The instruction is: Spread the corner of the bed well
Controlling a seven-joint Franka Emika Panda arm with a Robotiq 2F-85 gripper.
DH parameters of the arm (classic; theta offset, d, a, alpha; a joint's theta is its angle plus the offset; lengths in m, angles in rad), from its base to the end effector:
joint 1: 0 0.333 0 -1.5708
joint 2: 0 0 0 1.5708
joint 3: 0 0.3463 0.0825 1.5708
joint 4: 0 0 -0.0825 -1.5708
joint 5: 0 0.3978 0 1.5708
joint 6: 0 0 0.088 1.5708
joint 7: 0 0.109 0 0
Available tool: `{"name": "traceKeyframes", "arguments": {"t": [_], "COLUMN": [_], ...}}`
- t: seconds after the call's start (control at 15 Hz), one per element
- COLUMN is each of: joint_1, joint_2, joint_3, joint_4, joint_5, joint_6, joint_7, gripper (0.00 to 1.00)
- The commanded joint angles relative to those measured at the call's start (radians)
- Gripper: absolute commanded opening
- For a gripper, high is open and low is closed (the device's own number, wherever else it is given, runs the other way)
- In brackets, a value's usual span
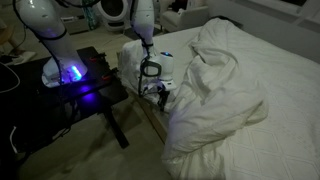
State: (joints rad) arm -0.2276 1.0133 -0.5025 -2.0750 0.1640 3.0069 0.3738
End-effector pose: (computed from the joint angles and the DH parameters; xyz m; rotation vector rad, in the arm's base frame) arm 0.3951 -0.4038 0.0064 2.3722 -1.3758 -0.0185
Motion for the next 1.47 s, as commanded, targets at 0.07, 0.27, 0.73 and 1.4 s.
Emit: {"name": "traceKeyframes", "arguments": {"t": [0.07,0.27,0.73,1.4], "joint_1": [-0.015,-0.019,0.059,0.073], "joint_2": [0.041,0.070,0.143,0.123], "joint_3": [0.028,0.035,-0.012,-0.058], "joint_4": [-0.105,-0.098,-0.104,-0.129], "joint_5": [0.001,0.003,0.072,0.214], "joint_6": [0.029,0.079,0.160,-0.003], "joint_7": [-0.072,-0.102,-0.058,0.029], "gripper": [0.01,0.01,0.30,1.00]}}
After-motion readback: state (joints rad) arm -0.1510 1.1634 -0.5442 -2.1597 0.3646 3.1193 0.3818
